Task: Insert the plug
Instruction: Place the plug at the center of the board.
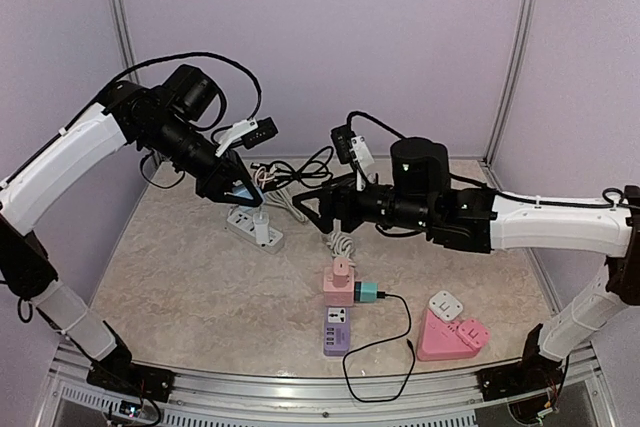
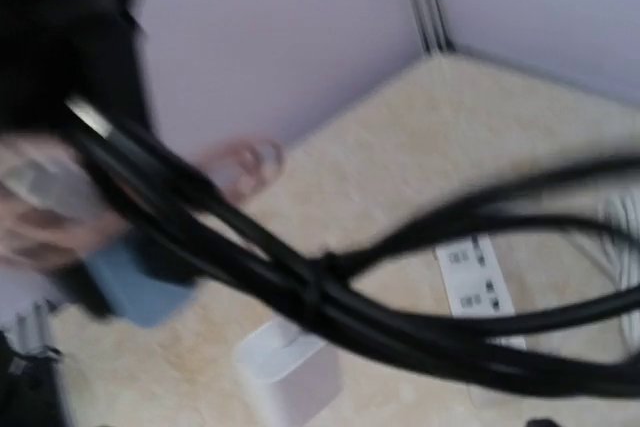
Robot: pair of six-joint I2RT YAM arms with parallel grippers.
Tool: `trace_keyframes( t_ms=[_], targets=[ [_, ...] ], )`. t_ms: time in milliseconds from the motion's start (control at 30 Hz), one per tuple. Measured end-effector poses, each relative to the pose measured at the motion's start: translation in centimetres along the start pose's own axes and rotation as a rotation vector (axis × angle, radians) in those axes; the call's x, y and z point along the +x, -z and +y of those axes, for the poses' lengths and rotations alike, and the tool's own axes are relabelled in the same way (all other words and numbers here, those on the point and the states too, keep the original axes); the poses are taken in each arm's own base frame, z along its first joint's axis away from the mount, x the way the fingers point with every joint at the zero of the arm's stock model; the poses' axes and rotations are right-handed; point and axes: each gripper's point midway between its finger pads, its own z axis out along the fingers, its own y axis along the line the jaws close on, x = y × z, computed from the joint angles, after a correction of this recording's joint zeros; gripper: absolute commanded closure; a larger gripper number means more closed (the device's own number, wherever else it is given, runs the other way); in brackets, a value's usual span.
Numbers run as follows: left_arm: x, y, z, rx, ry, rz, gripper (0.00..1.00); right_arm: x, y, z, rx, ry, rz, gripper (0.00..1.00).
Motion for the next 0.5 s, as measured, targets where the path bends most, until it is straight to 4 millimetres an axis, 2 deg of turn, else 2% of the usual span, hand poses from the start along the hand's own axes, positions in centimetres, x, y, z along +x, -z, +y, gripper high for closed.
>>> trace_keyframes(
  t_ms=[167,233,333,500],
  targets=[
    [-0.7,-0.2,0.0,0.015,0.020,-0.030,1.00,5.6,-4.0,-0.6,0.054,0.008,0.084,0.13],
    [-1.0,-0.2,0.1,0.013,0.031,-0.043,1.00,7.3,-5.1,-0.6,0.086,0.017,0.093,0.13],
    [-1.6,-0.4,0.4,0.005,0.056,-0.069,1.00,8.5,-6.3,-1.2,0.150,0.008,0.068,0.14],
    [-1.8,-1.0,0.8,0.006,0.109,-0.090,1.00,8.5,-7.8,-3.2,0.276,-0.006,-0.001,0.14]
  ],
)
